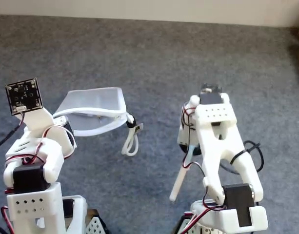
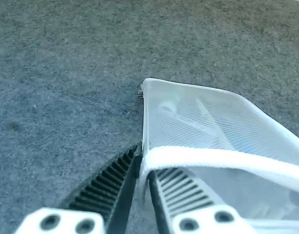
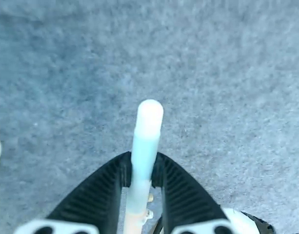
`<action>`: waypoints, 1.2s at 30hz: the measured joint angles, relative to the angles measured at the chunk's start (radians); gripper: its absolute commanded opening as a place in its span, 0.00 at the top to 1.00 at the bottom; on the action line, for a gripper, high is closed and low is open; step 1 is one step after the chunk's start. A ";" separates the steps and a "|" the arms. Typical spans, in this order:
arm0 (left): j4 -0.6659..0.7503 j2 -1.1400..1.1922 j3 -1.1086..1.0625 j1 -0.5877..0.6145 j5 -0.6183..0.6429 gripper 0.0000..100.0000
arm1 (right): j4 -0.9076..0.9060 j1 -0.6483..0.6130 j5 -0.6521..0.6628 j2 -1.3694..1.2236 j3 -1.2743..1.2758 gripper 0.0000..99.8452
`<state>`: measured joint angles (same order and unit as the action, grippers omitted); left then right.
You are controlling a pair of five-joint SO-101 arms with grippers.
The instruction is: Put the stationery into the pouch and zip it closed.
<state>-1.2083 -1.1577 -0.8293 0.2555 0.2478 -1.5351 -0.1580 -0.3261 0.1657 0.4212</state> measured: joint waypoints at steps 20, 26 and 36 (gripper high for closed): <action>0.000 0.000 0.000 0.000 0.000 0.99 | -0.196 -0.170 0.000 0.166 -0.238 0.99; 0.000 0.000 0.000 0.000 0.000 0.99 | -0.121 -0.173 0.000 0.330 -0.239 0.99; 0.000 0.000 0.000 0.000 0.000 0.99 | -0.029 -0.310 0.006 0.482 -0.239 0.99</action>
<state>-1.2083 -1.1577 -0.8293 0.2555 0.2478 -1.5643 -0.4680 -0.3199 0.6475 0.1818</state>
